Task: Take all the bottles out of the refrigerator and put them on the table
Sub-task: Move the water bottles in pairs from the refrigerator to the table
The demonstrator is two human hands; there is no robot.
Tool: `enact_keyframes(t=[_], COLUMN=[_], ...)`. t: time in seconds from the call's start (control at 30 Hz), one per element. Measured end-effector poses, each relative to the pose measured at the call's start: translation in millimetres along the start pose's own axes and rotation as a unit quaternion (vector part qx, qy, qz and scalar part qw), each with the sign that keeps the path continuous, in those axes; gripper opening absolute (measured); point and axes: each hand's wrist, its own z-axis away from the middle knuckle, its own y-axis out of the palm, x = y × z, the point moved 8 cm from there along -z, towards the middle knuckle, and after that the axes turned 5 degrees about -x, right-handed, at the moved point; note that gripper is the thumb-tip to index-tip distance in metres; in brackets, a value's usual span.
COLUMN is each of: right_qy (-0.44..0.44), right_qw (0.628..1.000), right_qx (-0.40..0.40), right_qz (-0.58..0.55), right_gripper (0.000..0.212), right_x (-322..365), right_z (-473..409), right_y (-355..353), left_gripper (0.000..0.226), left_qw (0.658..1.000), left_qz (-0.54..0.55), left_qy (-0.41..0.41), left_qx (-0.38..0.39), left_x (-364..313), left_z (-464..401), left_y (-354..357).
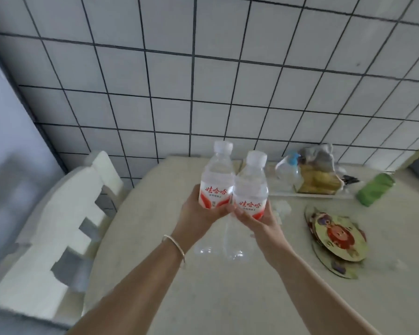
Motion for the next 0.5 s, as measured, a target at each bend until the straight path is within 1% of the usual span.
enact_keyframes(t=[0.07,0.1,0.17,0.2,0.27,0.3,0.33,0.4,0.43,0.5], right_qy=[0.018,0.024,0.022,0.023,0.018,0.009,-0.003,-0.017,-0.018,-0.032], right_qw=[0.998,0.996,0.994,0.993,0.989,0.988,0.987,0.985,0.985,0.983], right_qx=[0.046,0.063,0.072,0.073,0.101,0.102,0.104,0.097,0.086,0.078], right_qz=[0.041,0.060,0.080,0.092,0.102,0.115,0.125,0.139,0.146,0.161], right_gripper=[0.063,0.056,0.035,0.032,0.045,0.053,0.057,0.057,0.056,0.051], right_x=[-22.3,-30.6,-44.3,-49.5,-58.8,-66.0,-73.1,-82.2,-85.7,-92.3], right_z=[-46.0,-67.9,-110.9,-130.4,-166.9,-185.4,-202.6,-232.7,-246.1,-268.6], right_y=[23.3,34.2,53.0,60.1,80.5,88.6,95.4,105.0,109.2,116.4], left_gripper=[0.062,0.055,0.053,0.054,0.061,0.062,0.061,0.062,0.066,0.082], left_qw=[0.999,0.999,0.998,0.998,0.997,0.997,0.996,0.995,0.995,0.995], left_qz=[-0.015,-0.019,-0.025,-0.027,-0.026,-0.026,-0.028,-0.026,-0.020,-0.009], left_qy=[-0.004,-0.005,-0.008,-0.004,0.009,0.018,0.028,0.046,0.054,0.060], left_qx=[-0.031,-0.046,-0.061,-0.063,-0.070,-0.074,-0.077,-0.083,-0.082,-0.082], left_x=[16.3,24.1,39.3,46.9,58.3,62.4,65.8,72.9,75.9,85.4], left_z=[-42.4,-61.7,-98.3,-116.5,-149.5,-164.6,-179.4,-207.0,-219.4,-241.9], left_y=[-20.1,-29.0,-44.2,-50.9,-64.6,-70.6,-75.8,-83.7,-87.1,-94.8])
